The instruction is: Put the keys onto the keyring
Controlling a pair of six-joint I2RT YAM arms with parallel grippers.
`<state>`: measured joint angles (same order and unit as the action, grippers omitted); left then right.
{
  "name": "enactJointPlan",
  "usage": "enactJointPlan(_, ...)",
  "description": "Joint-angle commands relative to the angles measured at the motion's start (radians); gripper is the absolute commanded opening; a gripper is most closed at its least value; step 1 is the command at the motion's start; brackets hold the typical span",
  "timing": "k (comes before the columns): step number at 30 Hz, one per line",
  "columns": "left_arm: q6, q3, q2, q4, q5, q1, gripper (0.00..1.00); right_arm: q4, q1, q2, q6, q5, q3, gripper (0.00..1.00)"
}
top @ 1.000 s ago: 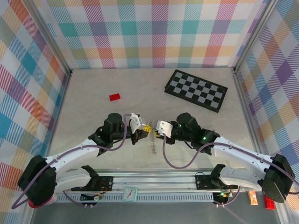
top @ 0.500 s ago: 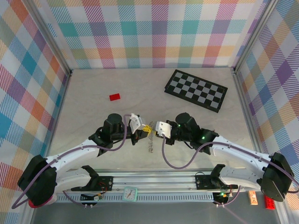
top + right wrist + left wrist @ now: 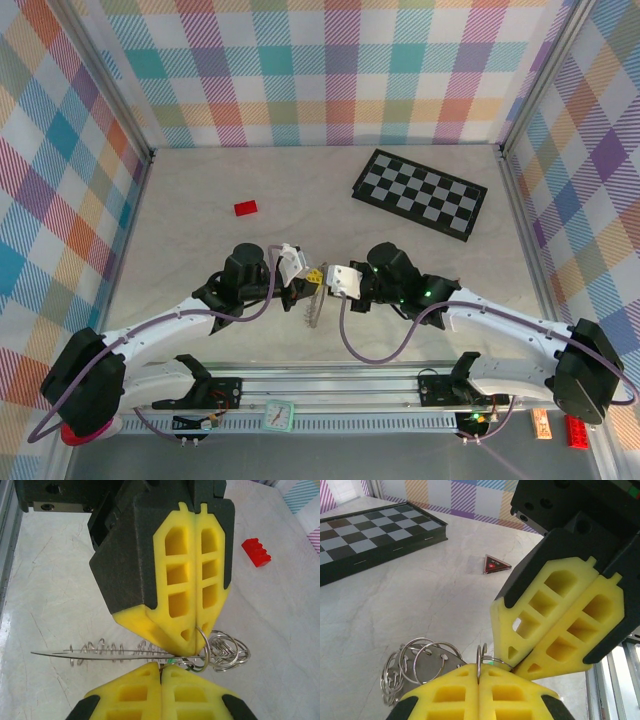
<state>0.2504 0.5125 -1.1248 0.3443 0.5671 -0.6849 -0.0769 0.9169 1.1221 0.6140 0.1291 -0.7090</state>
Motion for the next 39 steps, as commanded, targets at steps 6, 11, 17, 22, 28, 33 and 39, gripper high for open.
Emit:
enactJointPlan(6, 0.05, 0.003, 0.017, 0.075, 0.053, -0.008, 0.0, -0.029, -0.064, -0.155, -0.091, 0.135, 0.049, 0.39)
enactJointPlan(11, 0.09, 0.016, 0.017, 0.052, 0.069, -0.008, 0.0, -0.047, -0.234, -0.236, -0.258, 0.492, 0.065, 0.43)
enactJointPlan(17, 0.138, 0.024, 0.03, 0.028, 0.102, -0.008, 0.0, 0.138, -0.314, -0.287, -0.397, 0.489, 0.108, 0.37)
enactJointPlan(22, 0.181, 0.014, 0.047, 0.03, 0.138, -0.008, 0.0, 0.133, -0.344, -0.227, -0.4, 0.555, 0.078, 0.33)
enactJointPlan(28, 0.193, 0.014, 0.043, 0.035, 0.168, -0.008, 0.0, 0.088, -0.339, -0.131, -0.363, 0.68, 0.018, 0.32)
enactJointPlan(33, 0.188, 0.017, 0.032, 0.049, 0.187, -0.008, 0.0, 0.058, -0.315, -0.069, -0.311, 0.692, -0.013, 0.31)
enactJointPlan(39, 0.181, 0.02, 0.024, 0.059, 0.198, -0.008, 0.0, 0.078, -0.29, 0.005, -0.293, 0.685, -0.027, 0.26)
